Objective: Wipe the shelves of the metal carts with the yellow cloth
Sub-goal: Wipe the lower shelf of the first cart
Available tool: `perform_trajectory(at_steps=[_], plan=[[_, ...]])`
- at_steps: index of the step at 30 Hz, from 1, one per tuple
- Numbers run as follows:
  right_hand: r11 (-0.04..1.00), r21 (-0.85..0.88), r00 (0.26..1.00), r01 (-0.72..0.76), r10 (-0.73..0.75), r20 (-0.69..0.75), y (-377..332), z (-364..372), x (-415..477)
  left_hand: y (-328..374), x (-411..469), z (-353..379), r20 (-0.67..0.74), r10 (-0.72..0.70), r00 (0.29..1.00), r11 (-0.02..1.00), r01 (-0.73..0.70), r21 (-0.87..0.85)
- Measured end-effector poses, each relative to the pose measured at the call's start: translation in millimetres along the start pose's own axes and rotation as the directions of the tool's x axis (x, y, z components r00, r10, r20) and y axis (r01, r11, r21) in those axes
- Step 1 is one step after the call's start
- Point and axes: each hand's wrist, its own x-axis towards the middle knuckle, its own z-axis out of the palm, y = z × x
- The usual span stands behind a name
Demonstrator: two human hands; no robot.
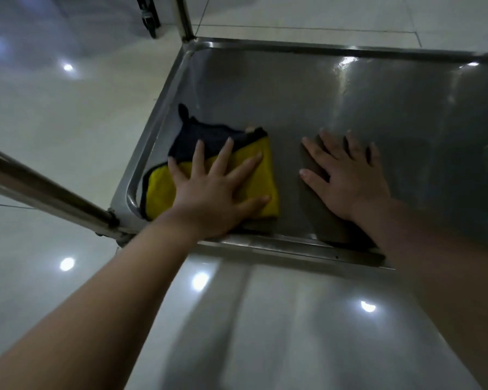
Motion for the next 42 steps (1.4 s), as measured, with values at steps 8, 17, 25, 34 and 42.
perform_trajectory(at_steps=[8,17,25,34,42], plan=[[0.98,0.195,0.992,-0.044,0.066,-0.109,33,-15,6,7,-18,9,0.067,0.033,0.997,0.999,-0.032,-0.003],[0.959,-0.001,0.959,-0.282,0.282,-0.02,81,-3,-11,45,26,4,-0.027,0.178,0.984,0.982,-0.175,0.075],[0.96,-0.008,0.96,-0.279,0.279,-0.014,84,-4,-11,83,166,-41,0.011,0.082,0.997,0.997,-0.082,0.004],[0.962,0.014,0.961,-0.274,0.274,-0.041,81,-4,-13,80,1,10,0.009,0.155,0.988,0.988,-0.155,0.001],[0.963,0.006,0.963,-0.269,0.269,-0.019,81,-2,-14,110,114,-19,-0.014,0.104,0.995,0.995,-0.104,-0.015]])
